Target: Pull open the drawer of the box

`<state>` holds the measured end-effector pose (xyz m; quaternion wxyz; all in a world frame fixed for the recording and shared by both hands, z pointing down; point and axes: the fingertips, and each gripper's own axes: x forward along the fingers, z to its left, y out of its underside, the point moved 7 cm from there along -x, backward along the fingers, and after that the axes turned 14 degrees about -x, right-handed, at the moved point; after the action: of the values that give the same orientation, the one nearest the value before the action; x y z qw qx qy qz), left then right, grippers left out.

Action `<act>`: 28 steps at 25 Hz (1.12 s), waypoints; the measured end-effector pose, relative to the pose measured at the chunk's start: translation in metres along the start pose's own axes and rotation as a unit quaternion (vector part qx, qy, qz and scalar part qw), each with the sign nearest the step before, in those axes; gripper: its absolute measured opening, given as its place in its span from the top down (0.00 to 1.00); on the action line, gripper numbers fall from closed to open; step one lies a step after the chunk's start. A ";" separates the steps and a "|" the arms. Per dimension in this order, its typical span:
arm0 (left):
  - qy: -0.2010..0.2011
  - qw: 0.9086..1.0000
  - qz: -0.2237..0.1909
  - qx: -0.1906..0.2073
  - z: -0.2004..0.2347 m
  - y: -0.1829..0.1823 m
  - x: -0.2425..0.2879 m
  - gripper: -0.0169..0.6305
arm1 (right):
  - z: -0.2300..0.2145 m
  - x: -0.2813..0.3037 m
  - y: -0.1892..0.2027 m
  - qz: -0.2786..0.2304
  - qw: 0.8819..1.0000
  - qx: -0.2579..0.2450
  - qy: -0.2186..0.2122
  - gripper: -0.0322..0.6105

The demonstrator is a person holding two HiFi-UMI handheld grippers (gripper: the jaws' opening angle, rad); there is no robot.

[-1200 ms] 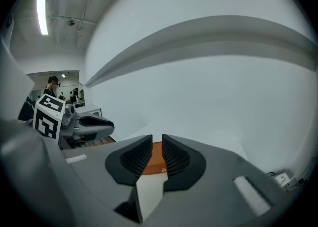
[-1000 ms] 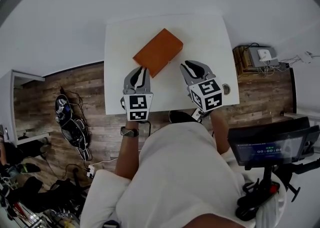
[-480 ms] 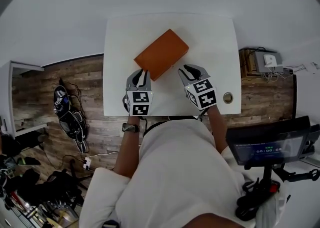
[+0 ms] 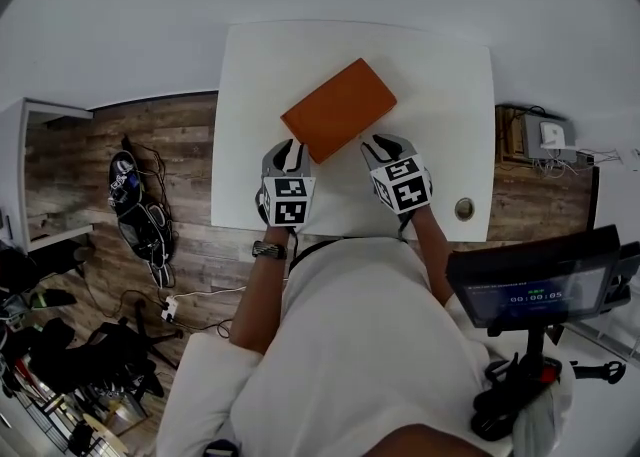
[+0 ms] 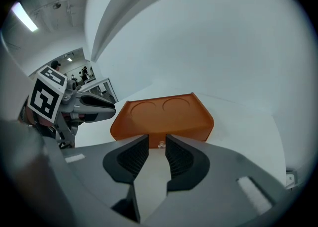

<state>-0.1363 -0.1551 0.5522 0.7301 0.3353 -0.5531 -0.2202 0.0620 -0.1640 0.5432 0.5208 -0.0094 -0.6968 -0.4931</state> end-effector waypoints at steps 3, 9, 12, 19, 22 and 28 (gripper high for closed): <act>0.004 1.000 0.010 -0.011 0.007 0.005 0.028 0.84 | -0.012 0.032 0.007 0.009 1.000 -0.012 0.002 0.78; 0.002 0.999 0.017 -0.033 0.006 0.008 0.022 0.84 | -0.009 0.048 0.016 0.031 0.999 -0.016 -0.014 0.77; 0.007 0.999 0.019 -0.037 0.004 0.008 0.014 0.84 | -0.006 0.053 0.021 0.045 0.998 -0.025 -0.019 0.77; 0.018 0.999 0.030 -0.018 -0.001 0.005 0.001 0.84 | 0.004 0.059 0.023 0.063 0.997 -0.035 -0.034 0.76; 0.029 0.999 0.034 -0.030 -0.001 0.006 -0.002 0.84 | 0.005 0.060 0.022 0.066 0.997 -0.041 -0.029 0.77; 0.034 0.998 0.036 -0.035 -0.001 0.007 -0.004 0.84 | 0.006 0.060 0.027 0.069 0.997 -0.033 -0.033 0.80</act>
<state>-0.1372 -0.1471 0.5547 0.7671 0.2967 -0.5317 -0.2018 0.0446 -0.1760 0.6064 0.5293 -0.0911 -0.6948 -0.4783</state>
